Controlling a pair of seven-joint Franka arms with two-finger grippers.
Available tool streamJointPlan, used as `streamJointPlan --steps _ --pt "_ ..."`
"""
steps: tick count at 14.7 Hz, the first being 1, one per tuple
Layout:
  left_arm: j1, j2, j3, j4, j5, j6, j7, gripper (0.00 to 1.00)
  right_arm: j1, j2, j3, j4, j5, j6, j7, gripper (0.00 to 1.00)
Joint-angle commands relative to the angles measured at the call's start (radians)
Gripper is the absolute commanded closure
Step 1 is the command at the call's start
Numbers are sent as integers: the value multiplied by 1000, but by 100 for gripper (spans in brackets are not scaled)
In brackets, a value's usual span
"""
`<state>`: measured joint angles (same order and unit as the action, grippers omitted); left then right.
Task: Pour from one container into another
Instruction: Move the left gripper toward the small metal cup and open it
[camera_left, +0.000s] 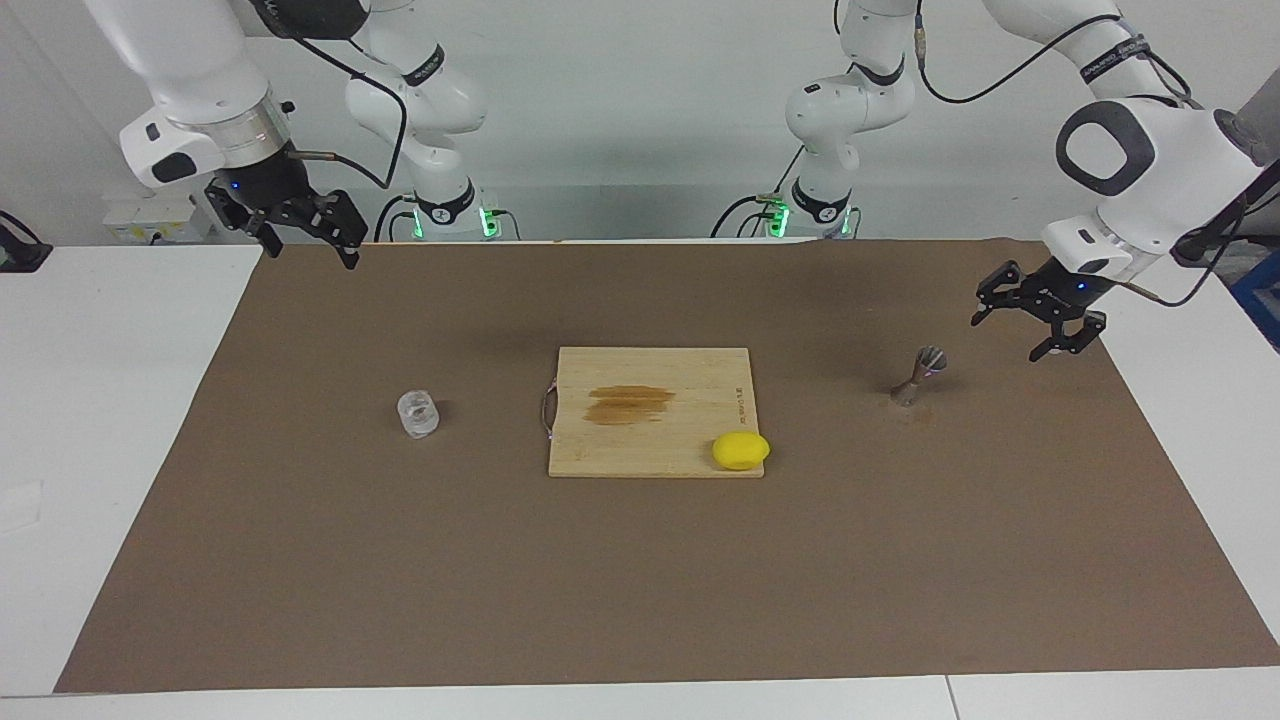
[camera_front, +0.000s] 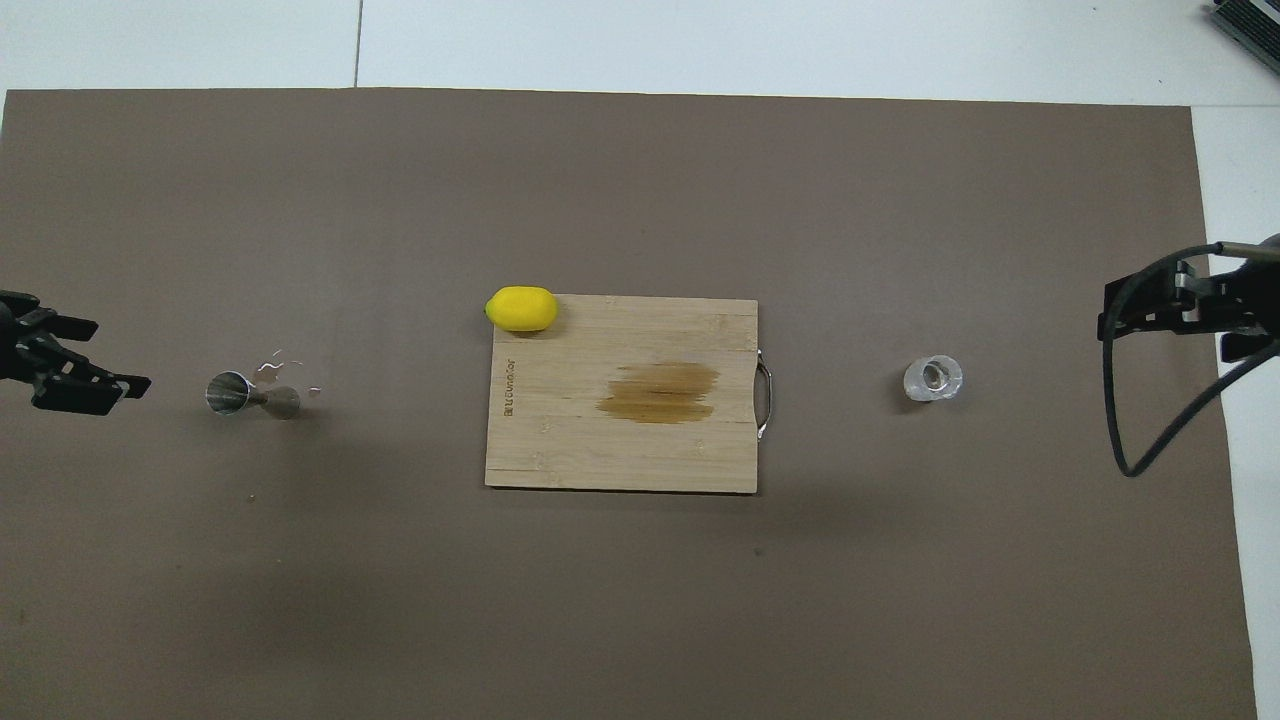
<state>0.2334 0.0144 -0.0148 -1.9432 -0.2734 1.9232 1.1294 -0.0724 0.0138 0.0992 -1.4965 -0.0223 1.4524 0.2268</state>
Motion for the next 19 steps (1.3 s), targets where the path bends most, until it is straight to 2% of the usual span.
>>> streamJointPlan --steps 1,4,8,11,15,17,19 --pt "26 25 -8 10 -53 39 276 0 -14 -1 5 -4 22 -6 8 0" --pt "72 35 -8 13 -125 33 438 0 -14 -1 5 -4 22 -6 8 0" --pt "121 41 -10 1 -225 7 458 0 -14 -1 5 -2 22 -7 8 0" --pt "139 62 -8 -10 -311 3 559 0 -14 -1 5 -4 22 -7 8 0" --pt "162 130 -7 -5 -441 -27 729 0 -14 -1 5 -4 22 -6 8 0" --pt "179 143 -7 0 -476 -97 760 0 -14 -1 5 -4 22 -6 8 0" --pt "195 182 -7 4 -565 -171 763 0 -14 -1 7 -4 22 -7 8 0"
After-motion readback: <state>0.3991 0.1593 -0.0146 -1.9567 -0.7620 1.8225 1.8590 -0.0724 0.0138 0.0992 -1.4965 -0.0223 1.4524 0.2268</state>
